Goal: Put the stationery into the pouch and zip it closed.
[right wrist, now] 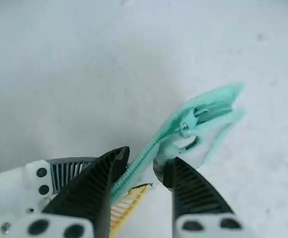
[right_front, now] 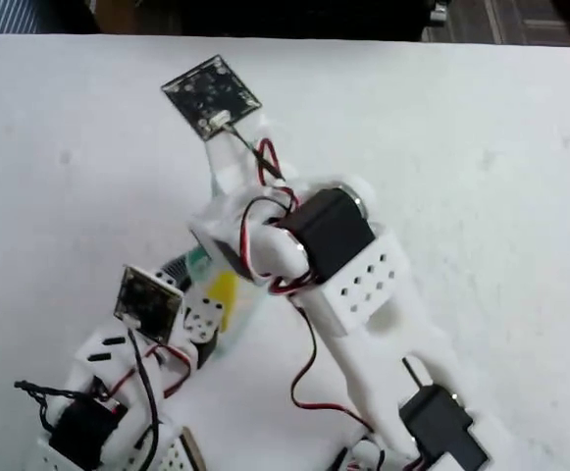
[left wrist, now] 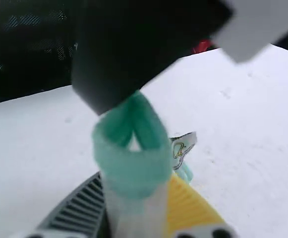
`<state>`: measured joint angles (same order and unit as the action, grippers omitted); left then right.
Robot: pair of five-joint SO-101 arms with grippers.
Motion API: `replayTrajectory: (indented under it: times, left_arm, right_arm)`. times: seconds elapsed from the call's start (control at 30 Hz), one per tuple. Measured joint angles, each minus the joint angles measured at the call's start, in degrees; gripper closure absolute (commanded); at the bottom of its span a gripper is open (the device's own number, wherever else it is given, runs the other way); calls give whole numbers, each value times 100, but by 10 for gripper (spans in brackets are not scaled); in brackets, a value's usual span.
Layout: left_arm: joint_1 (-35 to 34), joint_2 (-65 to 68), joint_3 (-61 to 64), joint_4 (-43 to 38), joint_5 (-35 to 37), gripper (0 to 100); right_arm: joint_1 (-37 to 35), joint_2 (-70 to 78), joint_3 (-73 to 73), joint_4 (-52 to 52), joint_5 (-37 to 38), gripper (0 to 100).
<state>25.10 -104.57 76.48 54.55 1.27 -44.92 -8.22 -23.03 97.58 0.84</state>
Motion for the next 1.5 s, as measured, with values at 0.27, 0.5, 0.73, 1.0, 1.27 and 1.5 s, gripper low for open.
replayTrajectory:
  times: [0.27,0.5,0.73,1.0,1.27,1.5]
  left_arm:
    - [18,-44,-1767,2040,-167,714]
    - [-105,-53,-2356,2462,-422,714]
    - [-1257,-44,-1521,1503,-422,749]
    - [-1662,-26,-695,316,-422,807]
    - [-1705,-18,-651,62,-422,821]
    - [-1705,-26,-651,44,-422,820]
  right_arm:
    - [1222,26,-88,0,334,981]
    - [1547,167,-730,0,1644,981]
    - [1547,26,-387,0,3429,981]
    - [1538,9,158,0,3798,873]
    - [1521,193,316,0,3921,971]
    - [1389,26,369,18,4501,980]
